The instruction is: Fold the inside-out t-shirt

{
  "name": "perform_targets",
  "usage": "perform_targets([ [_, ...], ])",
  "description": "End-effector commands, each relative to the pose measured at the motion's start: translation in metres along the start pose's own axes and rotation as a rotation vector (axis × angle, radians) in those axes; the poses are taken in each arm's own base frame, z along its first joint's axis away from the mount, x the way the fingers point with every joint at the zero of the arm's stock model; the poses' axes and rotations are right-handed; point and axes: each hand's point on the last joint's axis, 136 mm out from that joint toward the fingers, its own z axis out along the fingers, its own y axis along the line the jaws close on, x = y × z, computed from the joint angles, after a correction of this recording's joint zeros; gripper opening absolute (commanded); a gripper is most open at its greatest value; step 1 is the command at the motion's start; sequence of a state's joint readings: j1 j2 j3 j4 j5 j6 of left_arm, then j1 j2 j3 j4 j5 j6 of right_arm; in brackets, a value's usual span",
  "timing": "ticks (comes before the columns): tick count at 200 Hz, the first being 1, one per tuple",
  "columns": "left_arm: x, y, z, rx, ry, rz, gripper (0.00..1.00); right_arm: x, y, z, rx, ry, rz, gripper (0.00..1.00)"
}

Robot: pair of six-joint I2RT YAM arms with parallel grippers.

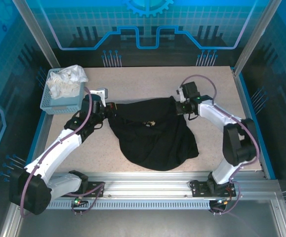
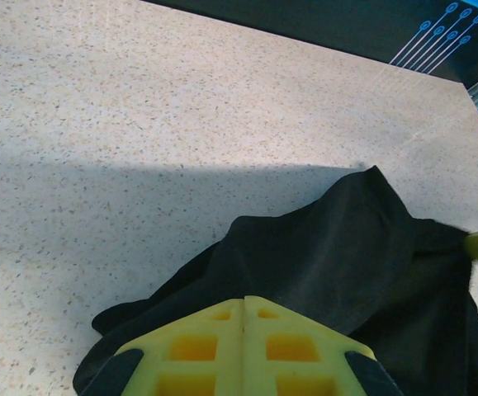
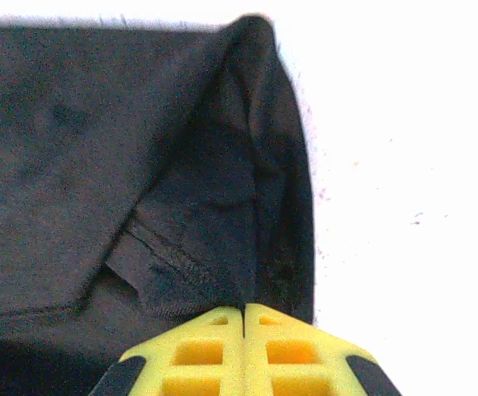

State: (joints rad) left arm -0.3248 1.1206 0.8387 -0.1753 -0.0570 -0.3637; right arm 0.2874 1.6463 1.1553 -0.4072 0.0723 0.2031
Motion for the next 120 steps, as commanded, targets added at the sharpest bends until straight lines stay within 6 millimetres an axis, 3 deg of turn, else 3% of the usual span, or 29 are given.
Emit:
perform_targets([
  [1,0.004,0.008,0.004,-0.028,-0.004,-0.007,0.0,-0.018,0.026,-0.021,-0.161,-0.09,0.04,0.0],
  [23,0.005,0.008,0.006,-0.027,0.004,-0.008,0.0,-0.026,0.026,-0.034,-0.17,-0.138,0.051,0.0],
  [54,0.005,0.008,0.004,-0.023,0.001,-0.006,0.0,-0.02,0.013,-0.037,-0.151,-0.141,0.08,0.0],
  [71,0.002,0.007,0.002,-0.024,-0.007,-0.01,0.0,-0.026,0.004,-0.054,-0.192,-0.198,0.137,0.0],
  [92,-0.013,0.006,-0.008,-0.022,-0.039,-0.064,0.0,-0.052,-0.004,-0.102,-0.244,-0.338,0.191,0.0],
  [120,-0.068,-0.014,-0.043,0.063,-0.233,-0.131,0.0,-0.098,-0.001,-0.197,-0.287,-0.592,0.181,0.0],
])
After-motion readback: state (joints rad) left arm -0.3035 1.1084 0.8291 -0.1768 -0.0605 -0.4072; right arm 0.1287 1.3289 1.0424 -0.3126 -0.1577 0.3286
